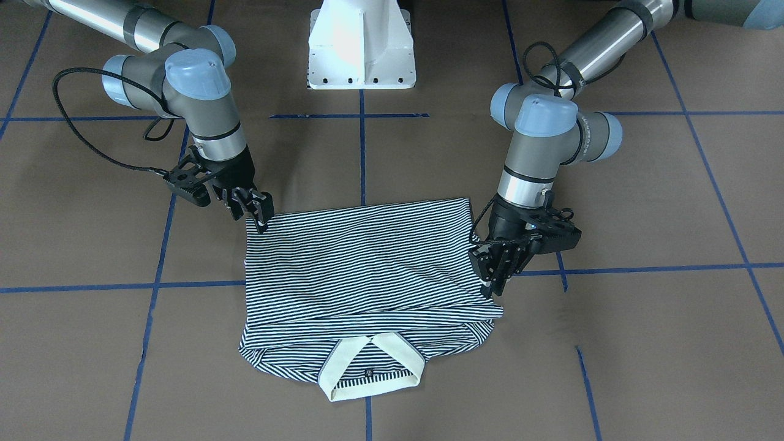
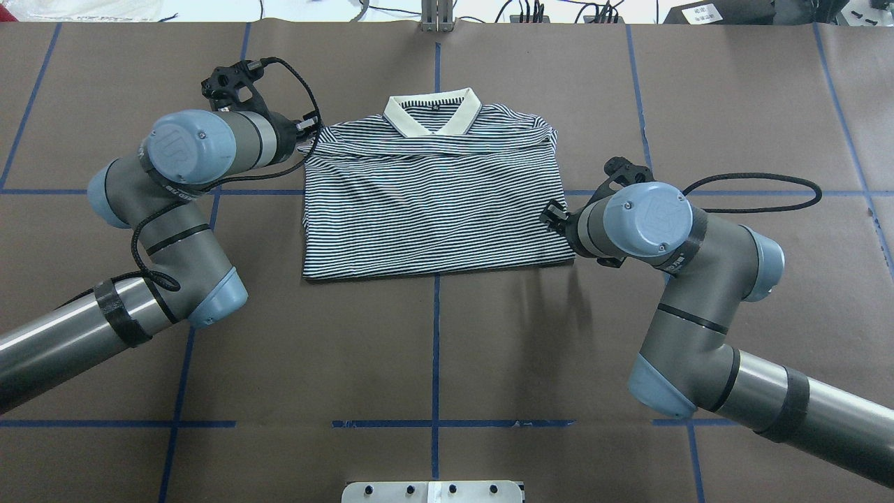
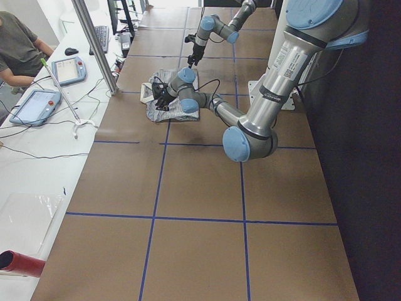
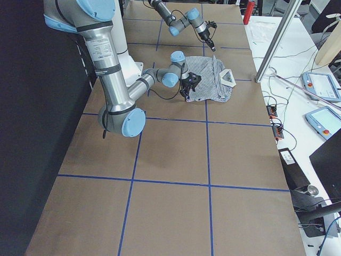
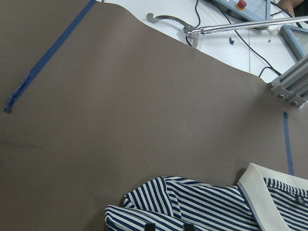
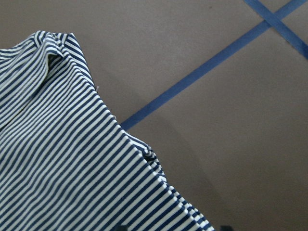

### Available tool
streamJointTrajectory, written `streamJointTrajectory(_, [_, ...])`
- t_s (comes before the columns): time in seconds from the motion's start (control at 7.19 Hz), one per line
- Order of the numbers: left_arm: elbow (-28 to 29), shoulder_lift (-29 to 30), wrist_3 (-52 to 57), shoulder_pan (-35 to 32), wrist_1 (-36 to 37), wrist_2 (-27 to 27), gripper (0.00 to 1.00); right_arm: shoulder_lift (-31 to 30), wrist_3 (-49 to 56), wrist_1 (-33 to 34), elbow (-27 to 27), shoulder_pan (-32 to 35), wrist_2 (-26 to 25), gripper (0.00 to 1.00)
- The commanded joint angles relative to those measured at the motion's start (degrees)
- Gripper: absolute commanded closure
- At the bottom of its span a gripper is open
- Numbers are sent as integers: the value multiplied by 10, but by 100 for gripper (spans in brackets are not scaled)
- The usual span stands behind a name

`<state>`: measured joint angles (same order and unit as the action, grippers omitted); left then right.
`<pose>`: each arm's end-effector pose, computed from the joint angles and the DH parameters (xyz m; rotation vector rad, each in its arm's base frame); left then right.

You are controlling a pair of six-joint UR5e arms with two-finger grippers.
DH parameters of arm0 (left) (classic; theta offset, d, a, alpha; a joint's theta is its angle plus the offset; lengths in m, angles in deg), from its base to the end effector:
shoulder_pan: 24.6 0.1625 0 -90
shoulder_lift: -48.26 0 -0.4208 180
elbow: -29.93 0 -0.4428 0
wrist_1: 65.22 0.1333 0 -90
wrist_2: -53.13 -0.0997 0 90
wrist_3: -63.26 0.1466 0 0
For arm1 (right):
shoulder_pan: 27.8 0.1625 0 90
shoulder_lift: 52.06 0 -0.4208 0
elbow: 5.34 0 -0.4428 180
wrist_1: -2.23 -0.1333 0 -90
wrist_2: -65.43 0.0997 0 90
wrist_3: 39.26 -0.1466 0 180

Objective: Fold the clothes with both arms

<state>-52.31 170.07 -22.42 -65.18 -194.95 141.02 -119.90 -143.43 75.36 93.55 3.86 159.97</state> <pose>0.5186 -0.6268 0.3149 0.4630 1.0329 -0.5856 -0.5433 -0.4780 0.3478 0.0546 -0.8572 0.7184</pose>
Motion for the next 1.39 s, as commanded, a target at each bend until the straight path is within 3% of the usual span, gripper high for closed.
streamJointTrajectory(0.0, [0, 1, 0, 1, 0, 0, 68, -2, 0, 0, -7, -13, -4, 29])
streamJointTrajectory(0.14, [0, 0, 2, 1, 0, 0, 68, -2, 0, 0, -10, -17, -7, 30])
streamJointTrajectory(0.42, [1, -1, 4, 1, 0, -1, 68, 0, -1, 1, -12, -17, -15, 49])
streamJointTrajectory(0.7, [1, -1, 5, 1, 1, -1, 68, 2, -1, 1, -16, -17, -16, 53])
streamJointTrajectory(0.83, [1, -1, 5, 1, 0, -1, 68, 2, -1, 1, -16, -16, -16, 83])
streamJointTrajectory(0.97, [1, -1, 5, 1, 1, -2, 68, 2, -1, 1, -15, -16, -16, 100])
streamJointTrajectory(1.25, [2, -1, 4, 1, 0, -1, 68, 0, 0, 1, -5, -13, -16, 100])
